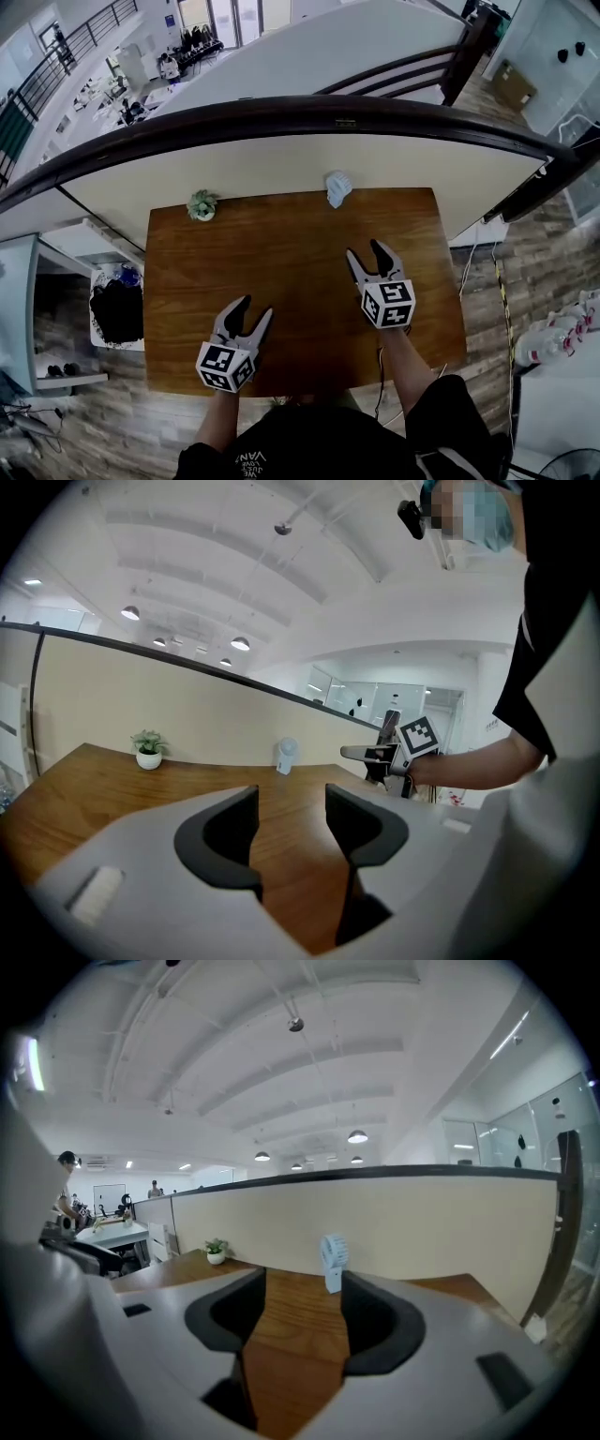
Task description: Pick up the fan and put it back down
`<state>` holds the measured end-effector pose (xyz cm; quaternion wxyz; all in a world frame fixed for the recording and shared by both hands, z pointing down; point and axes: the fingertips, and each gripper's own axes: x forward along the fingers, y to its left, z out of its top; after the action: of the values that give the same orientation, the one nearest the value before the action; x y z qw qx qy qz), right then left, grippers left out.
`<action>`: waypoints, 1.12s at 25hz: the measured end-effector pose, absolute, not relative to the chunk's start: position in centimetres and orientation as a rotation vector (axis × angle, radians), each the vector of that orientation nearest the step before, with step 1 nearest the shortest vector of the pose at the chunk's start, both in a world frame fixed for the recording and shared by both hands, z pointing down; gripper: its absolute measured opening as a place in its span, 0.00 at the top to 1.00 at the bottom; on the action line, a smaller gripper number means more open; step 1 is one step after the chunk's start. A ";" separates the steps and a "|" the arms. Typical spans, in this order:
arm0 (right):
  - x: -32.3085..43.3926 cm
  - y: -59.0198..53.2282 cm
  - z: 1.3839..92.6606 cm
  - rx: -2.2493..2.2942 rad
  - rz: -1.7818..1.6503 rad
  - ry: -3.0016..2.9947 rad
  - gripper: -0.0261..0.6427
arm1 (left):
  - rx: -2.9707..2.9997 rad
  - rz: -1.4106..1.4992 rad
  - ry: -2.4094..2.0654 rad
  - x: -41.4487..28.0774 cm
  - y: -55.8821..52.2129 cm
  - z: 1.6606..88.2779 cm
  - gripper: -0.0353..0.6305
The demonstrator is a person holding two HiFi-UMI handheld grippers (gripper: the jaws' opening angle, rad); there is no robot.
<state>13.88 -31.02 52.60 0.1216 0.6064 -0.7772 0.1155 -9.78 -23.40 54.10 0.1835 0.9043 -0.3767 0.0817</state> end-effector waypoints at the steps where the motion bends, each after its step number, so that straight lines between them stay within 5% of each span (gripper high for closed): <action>1: 13.7 -30.0 52.4 1.783 0.344 -2.267 0.63 | 2.559 0.228 -1.054 -10.0 -23.0 53.9 0.63; 28: 7.3 -11.2 52.8 1.960 0.506 -2.214 0.63 | 2.647 0.183 -0.914 -13.0 -11.8 52.5 0.63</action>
<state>7.29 -11.17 52.80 0.0707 0.6516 -0.7362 0.1682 -13.03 -11.84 52.48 0.1667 0.9300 -0.3211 0.0643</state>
